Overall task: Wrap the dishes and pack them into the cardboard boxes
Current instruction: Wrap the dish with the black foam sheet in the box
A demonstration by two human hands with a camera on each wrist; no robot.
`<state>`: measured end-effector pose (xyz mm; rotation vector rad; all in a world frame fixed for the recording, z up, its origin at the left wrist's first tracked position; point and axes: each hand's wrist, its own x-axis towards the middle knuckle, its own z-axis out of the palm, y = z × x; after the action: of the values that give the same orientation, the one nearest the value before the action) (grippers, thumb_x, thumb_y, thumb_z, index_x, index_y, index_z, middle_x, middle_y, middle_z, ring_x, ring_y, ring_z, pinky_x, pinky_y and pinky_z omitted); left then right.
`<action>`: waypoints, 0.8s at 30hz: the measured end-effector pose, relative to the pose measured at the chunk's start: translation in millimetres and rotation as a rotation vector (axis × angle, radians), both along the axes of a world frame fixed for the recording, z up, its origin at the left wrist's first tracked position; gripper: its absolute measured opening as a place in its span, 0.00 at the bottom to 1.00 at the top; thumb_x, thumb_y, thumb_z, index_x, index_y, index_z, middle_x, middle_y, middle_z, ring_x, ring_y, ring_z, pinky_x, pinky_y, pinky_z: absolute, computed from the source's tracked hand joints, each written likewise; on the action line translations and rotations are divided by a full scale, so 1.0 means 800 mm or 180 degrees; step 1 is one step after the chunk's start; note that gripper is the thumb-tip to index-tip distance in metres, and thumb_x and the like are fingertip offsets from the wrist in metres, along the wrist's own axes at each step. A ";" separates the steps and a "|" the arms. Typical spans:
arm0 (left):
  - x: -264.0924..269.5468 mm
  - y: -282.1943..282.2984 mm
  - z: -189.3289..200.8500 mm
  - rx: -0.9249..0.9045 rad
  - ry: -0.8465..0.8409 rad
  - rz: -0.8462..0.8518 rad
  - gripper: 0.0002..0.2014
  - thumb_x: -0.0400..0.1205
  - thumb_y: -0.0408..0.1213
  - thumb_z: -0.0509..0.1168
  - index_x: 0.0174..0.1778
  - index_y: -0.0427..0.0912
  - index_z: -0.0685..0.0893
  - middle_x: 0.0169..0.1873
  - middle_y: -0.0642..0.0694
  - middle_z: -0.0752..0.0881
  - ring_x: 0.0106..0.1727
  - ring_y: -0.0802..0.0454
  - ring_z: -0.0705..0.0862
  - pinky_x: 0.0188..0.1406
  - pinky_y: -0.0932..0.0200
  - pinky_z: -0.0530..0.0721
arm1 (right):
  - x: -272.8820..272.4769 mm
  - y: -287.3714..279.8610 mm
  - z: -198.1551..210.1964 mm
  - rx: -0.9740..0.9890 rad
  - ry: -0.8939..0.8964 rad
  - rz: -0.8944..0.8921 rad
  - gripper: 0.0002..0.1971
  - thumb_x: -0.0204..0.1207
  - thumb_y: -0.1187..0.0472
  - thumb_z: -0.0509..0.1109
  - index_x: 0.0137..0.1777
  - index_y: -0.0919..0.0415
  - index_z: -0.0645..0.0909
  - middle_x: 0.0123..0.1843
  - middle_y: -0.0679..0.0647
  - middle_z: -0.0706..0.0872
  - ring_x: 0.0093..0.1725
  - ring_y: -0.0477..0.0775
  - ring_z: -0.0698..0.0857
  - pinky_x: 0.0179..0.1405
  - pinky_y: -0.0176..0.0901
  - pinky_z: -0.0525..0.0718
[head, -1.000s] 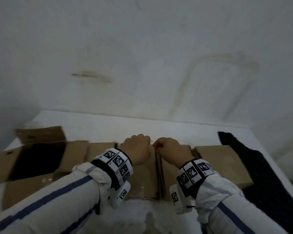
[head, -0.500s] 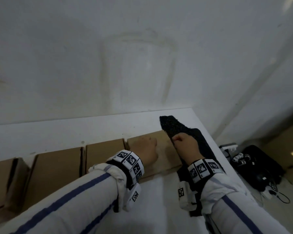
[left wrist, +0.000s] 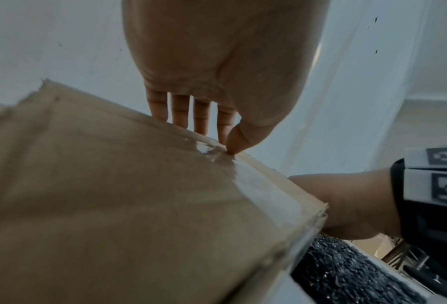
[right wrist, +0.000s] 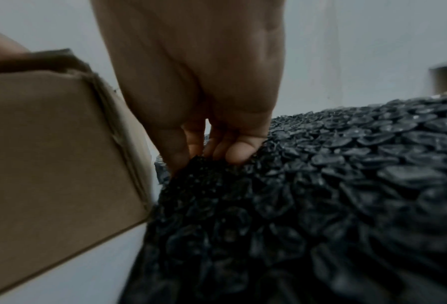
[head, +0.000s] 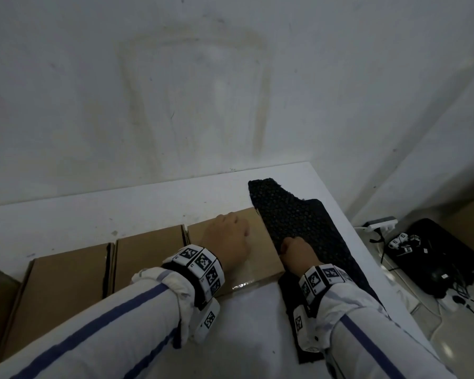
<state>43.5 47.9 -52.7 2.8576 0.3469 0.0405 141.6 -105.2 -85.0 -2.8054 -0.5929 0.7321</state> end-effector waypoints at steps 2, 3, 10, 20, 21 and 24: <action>0.000 -0.001 0.001 -0.0002 0.0002 0.0026 0.11 0.78 0.39 0.59 0.56 0.47 0.78 0.58 0.48 0.77 0.57 0.47 0.74 0.57 0.58 0.71 | 0.004 0.000 0.003 -0.0011 0.0028 0.0010 0.13 0.80 0.62 0.63 0.60 0.65 0.82 0.63 0.63 0.81 0.61 0.61 0.81 0.57 0.42 0.78; 0.001 -0.001 0.002 -0.0016 0.0019 0.0038 0.12 0.78 0.39 0.59 0.56 0.47 0.78 0.58 0.48 0.77 0.58 0.47 0.74 0.57 0.58 0.71 | 0.007 0.000 0.005 0.0013 0.0108 -0.0020 0.13 0.79 0.62 0.64 0.59 0.64 0.83 0.62 0.63 0.83 0.62 0.61 0.82 0.58 0.42 0.78; 0.003 0.000 0.016 -0.0357 0.0216 0.0095 0.12 0.80 0.40 0.59 0.58 0.48 0.79 0.60 0.47 0.77 0.61 0.45 0.74 0.60 0.56 0.71 | 0.026 -0.017 0.026 0.1193 0.0575 -0.0792 0.11 0.69 0.66 0.74 0.28 0.56 0.81 0.33 0.55 0.82 0.35 0.52 0.79 0.45 0.46 0.78; 0.006 -0.027 0.056 -0.2440 0.0020 0.0242 0.24 0.84 0.57 0.53 0.41 0.38 0.81 0.37 0.44 0.84 0.41 0.47 0.82 0.46 0.53 0.78 | -0.028 0.007 0.107 0.2461 0.0433 -0.0145 0.06 0.70 0.68 0.73 0.33 0.64 0.82 0.33 0.53 0.82 0.35 0.46 0.79 0.39 0.37 0.76; 0.005 -0.023 0.059 -0.2472 -0.0029 0.0372 0.23 0.84 0.55 0.55 0.42 0.38 0.81 0.38 0.43 0.84 0.42 0.46 0.82 0.44 0.53 0.78 | -0.032 0.014 0.110 0.2386 0.0381 0.0011 0.03 0.70 0.67 0.73 0.37 0.66 0.85 0.38 0.56 0.83 0.39 0.48 0.80 0.43 0.38 0.76; -0.009 0.000 0.074 -0.2671 -0.0362 0.0683 0.10 0.85 0.40 0.57 0.45 0.39 0.79 0.39 0.44 0.81 0.43 0.46 0.79 0.37 0.58 0.74 | -0.042 0.029 0.122 0.2402 0.0226 0.0138 0.07 0.70 0.69 0.72 0.46 0.60 0.87 0.49 0.54 0.82 0.50 0.47 0.81 0.50 0.30 0.76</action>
<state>36.2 47.6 6.6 1.9756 0.5004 0.0763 107.7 -82.3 12.9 -2.0686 -0.7295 0.4730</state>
